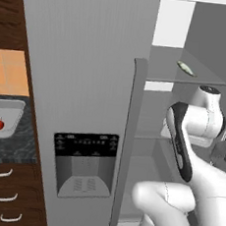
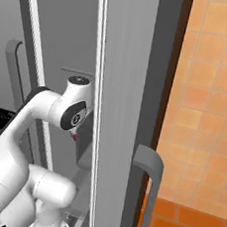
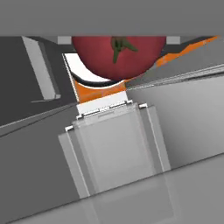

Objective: Place one tomato and one fish in each tupperware on the nearby counter, to pack two identical lunches.

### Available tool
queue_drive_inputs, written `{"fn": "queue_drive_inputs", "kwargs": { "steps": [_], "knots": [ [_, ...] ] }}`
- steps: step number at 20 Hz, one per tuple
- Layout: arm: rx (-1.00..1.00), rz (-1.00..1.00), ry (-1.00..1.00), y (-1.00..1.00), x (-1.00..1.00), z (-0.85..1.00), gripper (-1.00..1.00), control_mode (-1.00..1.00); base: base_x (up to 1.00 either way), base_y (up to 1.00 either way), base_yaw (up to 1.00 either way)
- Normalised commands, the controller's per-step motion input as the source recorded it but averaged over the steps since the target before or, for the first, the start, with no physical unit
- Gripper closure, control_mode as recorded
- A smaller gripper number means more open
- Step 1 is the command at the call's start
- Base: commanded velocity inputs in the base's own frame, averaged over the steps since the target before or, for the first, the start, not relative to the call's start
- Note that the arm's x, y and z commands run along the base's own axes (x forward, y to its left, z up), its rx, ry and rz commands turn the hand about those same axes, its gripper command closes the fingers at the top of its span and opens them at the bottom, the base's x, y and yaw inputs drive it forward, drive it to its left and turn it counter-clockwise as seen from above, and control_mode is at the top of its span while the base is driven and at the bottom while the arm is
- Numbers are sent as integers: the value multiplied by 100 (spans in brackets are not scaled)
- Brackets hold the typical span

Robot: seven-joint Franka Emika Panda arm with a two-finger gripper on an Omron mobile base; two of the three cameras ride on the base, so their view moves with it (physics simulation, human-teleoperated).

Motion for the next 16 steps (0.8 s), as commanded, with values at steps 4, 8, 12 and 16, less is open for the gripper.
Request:
{"fn": "queue_drive_inputs", "kwargs": {
  "steps": [4, 8, 12, 16],
  "knots": [
    [0, 0, 0, 0, 0, 0, 100, 100, -55, 100, 34],
    [0, 0, 0, 0, 0, 0, 100, 100, -35, 100, 34],
    [0, 0, 0, 0, 0, 0, 100, 100, -13, 100, 29],
    [0, 0, 0, 0, 0, 0, 100, 100, 1, 100, 21]
  ]
}}
